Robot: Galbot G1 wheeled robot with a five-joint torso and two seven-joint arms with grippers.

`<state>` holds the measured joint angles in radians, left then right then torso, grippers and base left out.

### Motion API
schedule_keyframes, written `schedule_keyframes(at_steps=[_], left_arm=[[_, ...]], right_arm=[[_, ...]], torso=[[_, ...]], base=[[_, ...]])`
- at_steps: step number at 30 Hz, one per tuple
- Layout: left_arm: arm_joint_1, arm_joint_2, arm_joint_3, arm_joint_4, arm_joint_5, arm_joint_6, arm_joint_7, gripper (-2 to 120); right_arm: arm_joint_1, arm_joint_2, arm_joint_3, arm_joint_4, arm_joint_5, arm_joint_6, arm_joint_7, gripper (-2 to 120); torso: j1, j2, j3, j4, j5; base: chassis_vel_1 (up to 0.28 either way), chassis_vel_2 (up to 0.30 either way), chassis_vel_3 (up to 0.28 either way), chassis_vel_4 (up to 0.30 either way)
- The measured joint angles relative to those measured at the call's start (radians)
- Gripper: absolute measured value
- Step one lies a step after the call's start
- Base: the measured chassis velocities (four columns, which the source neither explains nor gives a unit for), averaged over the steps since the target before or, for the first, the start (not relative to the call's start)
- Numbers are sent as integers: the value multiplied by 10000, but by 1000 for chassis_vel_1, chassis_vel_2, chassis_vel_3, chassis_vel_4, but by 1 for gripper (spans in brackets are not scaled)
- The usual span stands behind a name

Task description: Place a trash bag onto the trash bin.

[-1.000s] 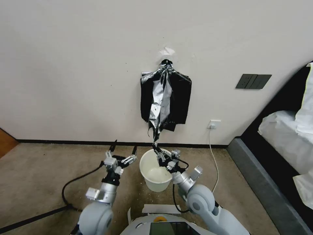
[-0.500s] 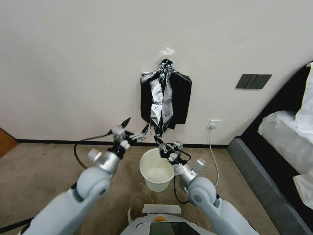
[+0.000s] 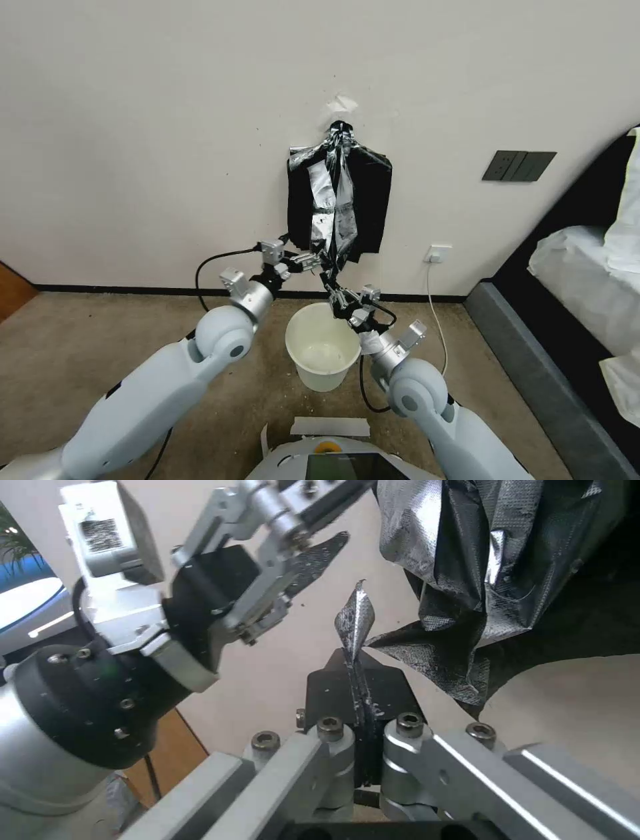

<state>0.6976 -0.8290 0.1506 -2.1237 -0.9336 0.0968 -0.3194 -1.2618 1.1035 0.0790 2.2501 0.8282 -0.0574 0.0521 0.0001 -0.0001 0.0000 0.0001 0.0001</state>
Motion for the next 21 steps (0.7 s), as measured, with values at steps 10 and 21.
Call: schedule_keyframes(at_steps=[10,21], left_arm=[[-423,-518,471,402,30,22,-319,74],[-518,-552,515,418,37,24,-386,32]], right_arm=[[-87,-46,168,129,146,-13,2,0],[-159,-49,241,162,213,-21,9,0]], torso=[[0,0,1,-2,-1],[0,0,0,-1,-1]], base=[[0,0,0,0],[0,0,0,0]])
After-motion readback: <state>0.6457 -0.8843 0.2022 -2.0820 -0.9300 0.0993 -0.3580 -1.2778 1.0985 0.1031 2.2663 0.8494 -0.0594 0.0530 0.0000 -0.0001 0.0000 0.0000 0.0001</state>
